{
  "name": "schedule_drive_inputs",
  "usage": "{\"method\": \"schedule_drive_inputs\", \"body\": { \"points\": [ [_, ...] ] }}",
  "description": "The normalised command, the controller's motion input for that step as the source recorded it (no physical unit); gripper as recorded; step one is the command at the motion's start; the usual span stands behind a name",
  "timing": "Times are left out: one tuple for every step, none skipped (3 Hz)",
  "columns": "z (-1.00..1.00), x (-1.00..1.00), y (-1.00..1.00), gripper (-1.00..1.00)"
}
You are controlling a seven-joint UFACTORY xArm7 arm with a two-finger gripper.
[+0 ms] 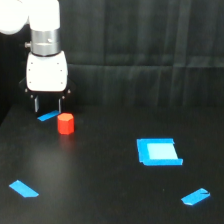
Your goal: Pick up the red object from the table
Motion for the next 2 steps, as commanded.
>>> {"method": "schedule_drive_inputs", "body": {
  "points": [
    [-0.25,0.46,-0.31,0.95],
    [-0.14,0.39,-0.73,0.93]
  ]
}}
